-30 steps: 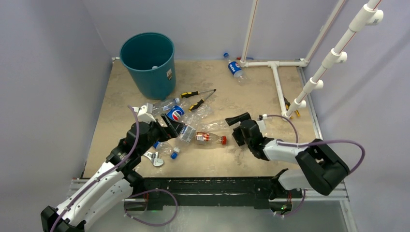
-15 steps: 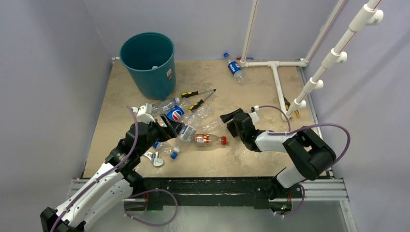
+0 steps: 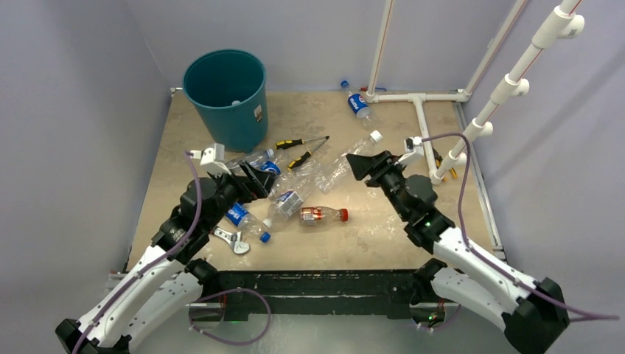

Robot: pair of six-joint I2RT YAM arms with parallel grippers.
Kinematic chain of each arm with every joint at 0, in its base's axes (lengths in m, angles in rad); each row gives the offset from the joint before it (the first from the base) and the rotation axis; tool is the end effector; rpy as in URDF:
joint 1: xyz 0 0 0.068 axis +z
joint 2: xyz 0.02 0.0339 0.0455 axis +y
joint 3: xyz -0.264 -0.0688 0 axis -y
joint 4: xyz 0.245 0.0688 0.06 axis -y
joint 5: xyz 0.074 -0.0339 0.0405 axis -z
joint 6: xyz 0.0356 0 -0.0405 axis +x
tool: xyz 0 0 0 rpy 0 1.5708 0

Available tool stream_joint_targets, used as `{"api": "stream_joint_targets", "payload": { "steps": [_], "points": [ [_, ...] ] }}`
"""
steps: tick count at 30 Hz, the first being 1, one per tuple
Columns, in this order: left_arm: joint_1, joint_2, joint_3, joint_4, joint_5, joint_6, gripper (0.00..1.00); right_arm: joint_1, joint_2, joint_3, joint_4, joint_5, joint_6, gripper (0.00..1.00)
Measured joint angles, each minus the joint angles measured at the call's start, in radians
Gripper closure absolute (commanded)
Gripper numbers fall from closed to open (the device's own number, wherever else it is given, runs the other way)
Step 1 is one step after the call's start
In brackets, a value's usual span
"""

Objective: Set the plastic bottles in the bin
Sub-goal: Pick up the plastic bottle at the center of the board, then place the plastic bottle in the trash bin.

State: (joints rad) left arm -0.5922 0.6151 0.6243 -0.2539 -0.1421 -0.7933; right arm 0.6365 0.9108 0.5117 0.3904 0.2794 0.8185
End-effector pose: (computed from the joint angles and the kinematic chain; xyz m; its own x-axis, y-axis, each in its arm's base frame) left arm 0.1313 -0.0822 0.3016 -0.4536 -0.5451 -0.7051 0.1644 0.7264 -0.6674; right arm 0.1791 0.1201 0.2812 -0.2600 0.6805 -0.6850 -0.2338 0.6440 0.7285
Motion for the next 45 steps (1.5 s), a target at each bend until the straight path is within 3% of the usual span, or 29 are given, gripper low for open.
{"api": "stream_joint_targets", "payload": {
  "steps": [5, 12, 16, 21, 31, 39, 42, 43, 45],
  "points": [
    [0.0, 0.047, 0.051, 0.15, 0.111, 0.094, 0.03, -0.002, -0.163, 0.01, 0.018, -0.287, -0.191, 0.45],
    [0.0, 0.19, 0.135, 0.359, 0.515, 0.183, 0.02, -0.002, -0.226, 0.033, 0.058, -0.721, -0.287, 0.45],
    [0.0, 0.219, 0.14, 0.451, 0.734, 0.183, 0.02, -0.002, -0.239, 0.033, 0.096, -0.835, -0.296, 0.45],
    [-0.001, 0.246, 0.117, 0.581, 0.912, 0.122, 0.02, -0.002, -0.22, 0.033, 0.18, -0.912, -0.285, 0.46],
    [-0.072, 0.251, 0.076, 0.624, 0.991, 0.08, 0.05, -0.002, -0.116, 0.033, 0.351, -0.933, -0.22, 0.48],
    [-0.16, 0.324, 0.076, 0.613, 0.938, 0.106, 0.38, 0.003, -0.077, 0.033, 0.411, -0.921, -0.19, 0.48],
    [-0.196, 0.365, 0.077, 0.581, 0.918, 0.116, 0.58, 0.003, -0.069, 0.033, 0.417, -0.918, -0.185, 0.46],
    [-0.201, 0.371, 0.077, 0.575, 0.914, 0.122, 0.64, 0.003, -0.068, 0.033, 0.415, -0.92, -0.188, 0.42],
    [-0.202, 0.37, 0.077, 0.57, 0.905, 0.124, 0.77, 0.004, -0.069, 0.033, 0.411, -0.922, -0.19, 0.27]
  ]
}}
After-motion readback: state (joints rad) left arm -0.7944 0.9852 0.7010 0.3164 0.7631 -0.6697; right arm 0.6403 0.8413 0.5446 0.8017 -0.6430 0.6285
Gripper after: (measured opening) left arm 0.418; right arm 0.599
